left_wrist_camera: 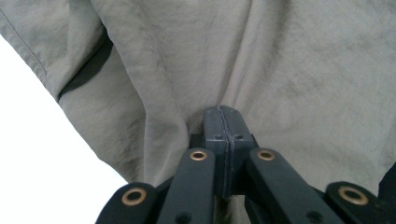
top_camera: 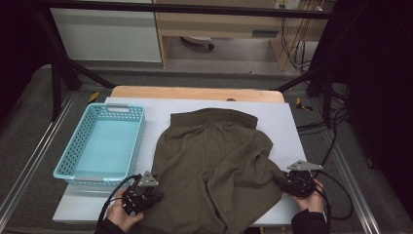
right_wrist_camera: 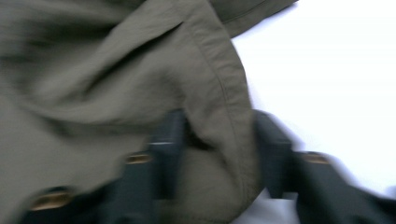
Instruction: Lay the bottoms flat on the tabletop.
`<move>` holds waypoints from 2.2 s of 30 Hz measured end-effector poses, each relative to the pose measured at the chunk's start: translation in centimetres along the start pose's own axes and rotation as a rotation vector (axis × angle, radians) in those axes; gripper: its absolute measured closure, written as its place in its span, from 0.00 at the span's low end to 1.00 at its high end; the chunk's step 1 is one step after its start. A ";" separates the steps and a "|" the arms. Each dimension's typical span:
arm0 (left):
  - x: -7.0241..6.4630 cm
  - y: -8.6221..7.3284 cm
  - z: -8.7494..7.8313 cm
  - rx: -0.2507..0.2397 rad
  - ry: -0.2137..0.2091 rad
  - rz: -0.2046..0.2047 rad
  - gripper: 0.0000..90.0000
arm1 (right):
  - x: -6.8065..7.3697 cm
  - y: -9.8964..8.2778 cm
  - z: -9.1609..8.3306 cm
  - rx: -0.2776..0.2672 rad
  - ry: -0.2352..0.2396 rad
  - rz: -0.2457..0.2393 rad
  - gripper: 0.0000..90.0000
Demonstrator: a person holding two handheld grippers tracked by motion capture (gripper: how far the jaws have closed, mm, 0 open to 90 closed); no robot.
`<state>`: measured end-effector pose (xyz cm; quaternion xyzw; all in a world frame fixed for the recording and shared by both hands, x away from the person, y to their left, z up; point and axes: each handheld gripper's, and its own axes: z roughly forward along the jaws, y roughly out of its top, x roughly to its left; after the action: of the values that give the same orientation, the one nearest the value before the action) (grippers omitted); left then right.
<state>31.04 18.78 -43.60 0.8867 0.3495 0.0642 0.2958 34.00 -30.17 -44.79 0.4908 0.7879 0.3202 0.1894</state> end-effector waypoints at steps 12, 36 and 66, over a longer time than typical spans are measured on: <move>0.0 0.0 0.0 0.002 0.002 0.003 0.99 | 2.5 -1.7 -5.1 0.149 -0.002 0.062 0.98; 0.0 0.0 0.0 -0.001 -0.002 0.000 0.99 | 0.4 3.4 1.9 0.050 -0.063 0.032 0.61; 0.1 0.1 0.0 0.004 -0.006 0.000 0.99 | 2.6 -0.2 -3.1 -0.029 0.077 -0.034 0.41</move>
<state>31.15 18.85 -43.56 0.8874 0.3489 0.0607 0.2952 30.78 -28.93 -42.65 0.4619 0.7980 0.3471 0.1715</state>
